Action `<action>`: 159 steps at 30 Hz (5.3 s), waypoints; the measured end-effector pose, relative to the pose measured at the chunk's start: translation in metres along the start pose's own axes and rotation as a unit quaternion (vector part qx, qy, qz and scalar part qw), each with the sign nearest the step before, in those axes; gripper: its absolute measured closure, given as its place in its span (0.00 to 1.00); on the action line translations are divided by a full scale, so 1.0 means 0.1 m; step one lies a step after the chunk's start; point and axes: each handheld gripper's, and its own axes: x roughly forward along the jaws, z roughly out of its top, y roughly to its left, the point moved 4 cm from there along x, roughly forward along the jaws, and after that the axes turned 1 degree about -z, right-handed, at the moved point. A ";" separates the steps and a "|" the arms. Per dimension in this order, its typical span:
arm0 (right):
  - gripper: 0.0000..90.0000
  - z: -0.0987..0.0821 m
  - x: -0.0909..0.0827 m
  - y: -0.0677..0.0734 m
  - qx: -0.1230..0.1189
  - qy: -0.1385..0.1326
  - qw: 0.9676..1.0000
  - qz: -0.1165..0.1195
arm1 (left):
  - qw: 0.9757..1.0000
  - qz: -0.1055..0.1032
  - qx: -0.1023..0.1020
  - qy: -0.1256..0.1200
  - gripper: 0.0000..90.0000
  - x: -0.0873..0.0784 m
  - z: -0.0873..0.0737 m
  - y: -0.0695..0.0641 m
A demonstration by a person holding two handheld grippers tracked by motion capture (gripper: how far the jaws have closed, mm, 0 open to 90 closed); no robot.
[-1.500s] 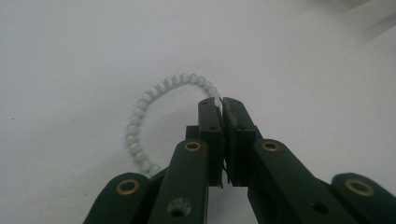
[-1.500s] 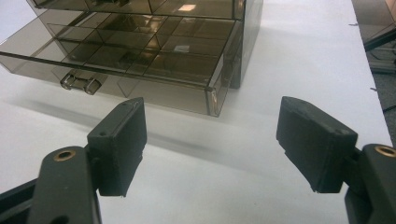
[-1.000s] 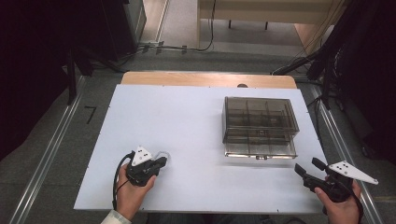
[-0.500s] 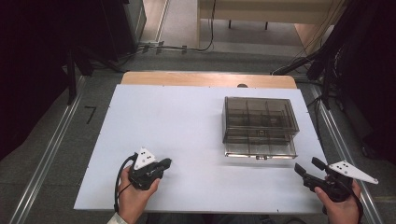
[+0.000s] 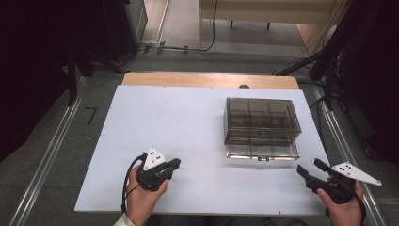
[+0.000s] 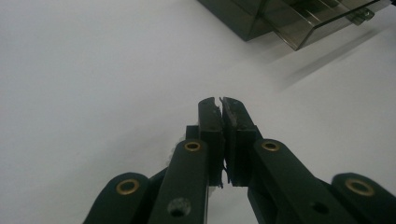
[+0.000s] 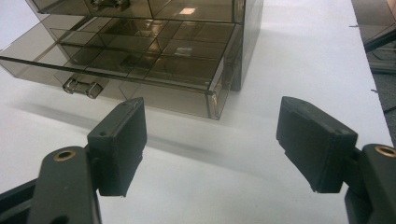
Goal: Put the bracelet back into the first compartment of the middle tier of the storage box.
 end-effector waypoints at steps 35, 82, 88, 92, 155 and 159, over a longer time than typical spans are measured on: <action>0.25 0.00 0.00 0.00 0.001 -0.001 1.000 0.003 | 0.999 -0.044 0.010 -0.024 0.98 0.25 0.36 -0.38; 0.25 -0.01 0.00 -0.01 0.002 0.002 1.000 0.004 | 0.996 -0.069 0.018 -0.051 0.98 0.53 0.73 -0.64; 0.25 0.00 0.00 0.00 0.002 0.002 1.000 0.005 | 0.996 -0.071 0.019 -0.055 0.98 0.56 0.78 -0.66; 0.25 -0.01 0.00 -0.01 0.001 0.002 1.000 0.005 | 0.996 -0.072 0.019 -0.056 0.98 0.59 0.82 -0.68; 0.25 -0.02 0.00 -0.01 -0.001 0.005 1.000 0.009 | 0.993 -0.100 0.039 -0.053 0.98 1.28 1.11 -1.04; 0.25 -0.02 0.01 -0.02 -0.003 0.005 1.000 0.009 | 0.993 -0.098 0.038 -0.048 0.98 1.34 1.09 -1.03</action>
